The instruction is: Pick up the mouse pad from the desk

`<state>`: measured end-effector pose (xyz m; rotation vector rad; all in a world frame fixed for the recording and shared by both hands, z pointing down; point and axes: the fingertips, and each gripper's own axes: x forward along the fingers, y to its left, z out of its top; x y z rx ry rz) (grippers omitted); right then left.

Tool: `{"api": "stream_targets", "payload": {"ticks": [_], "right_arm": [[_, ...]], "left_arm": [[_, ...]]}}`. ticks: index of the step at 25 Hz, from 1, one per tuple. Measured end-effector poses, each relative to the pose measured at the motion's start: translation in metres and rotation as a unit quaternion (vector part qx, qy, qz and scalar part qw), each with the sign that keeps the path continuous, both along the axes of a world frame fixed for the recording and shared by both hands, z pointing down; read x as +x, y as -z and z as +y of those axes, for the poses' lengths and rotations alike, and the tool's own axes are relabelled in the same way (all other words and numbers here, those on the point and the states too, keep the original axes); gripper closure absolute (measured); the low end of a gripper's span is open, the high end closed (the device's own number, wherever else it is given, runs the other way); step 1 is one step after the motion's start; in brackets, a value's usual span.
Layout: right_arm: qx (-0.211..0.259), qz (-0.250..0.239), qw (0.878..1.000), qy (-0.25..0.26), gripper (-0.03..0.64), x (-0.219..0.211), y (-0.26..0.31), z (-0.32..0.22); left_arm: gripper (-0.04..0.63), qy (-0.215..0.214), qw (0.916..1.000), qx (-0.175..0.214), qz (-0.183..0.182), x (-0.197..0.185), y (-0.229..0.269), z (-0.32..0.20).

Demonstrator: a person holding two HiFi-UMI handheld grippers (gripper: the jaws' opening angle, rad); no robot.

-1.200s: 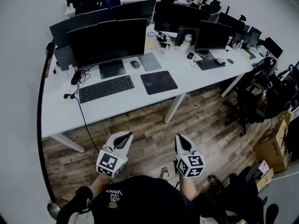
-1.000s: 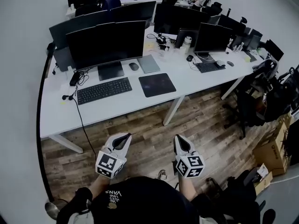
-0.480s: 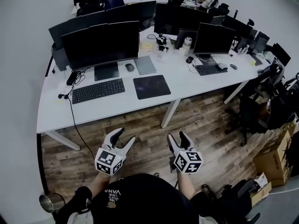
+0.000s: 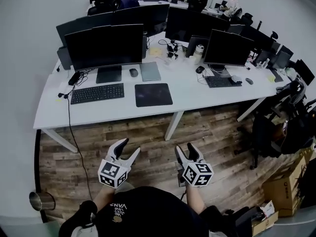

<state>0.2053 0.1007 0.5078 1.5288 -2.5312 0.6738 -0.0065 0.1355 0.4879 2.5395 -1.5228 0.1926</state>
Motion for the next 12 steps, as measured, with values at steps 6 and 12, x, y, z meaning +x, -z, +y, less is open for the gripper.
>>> {"api": "stream_targets", "payload": {"ticks": [6, 12], "right_arm": [[-0.016, -0.017, 1.000, 0.007, 0.367, 0.020, -0.013, -0.002], [-0.039, -0.027, 0.999, 0.000, 0.367, 0.029, -0.030, -0.008]], "left_arm": [[0.388, 0.011, 0.9996, -0.017, -0.018, 0.018, -0.009, 0.004], [0.388, 0.007, 0.9994, -0.022, -0.023, 0.023, -0.013, -0.025]]}}
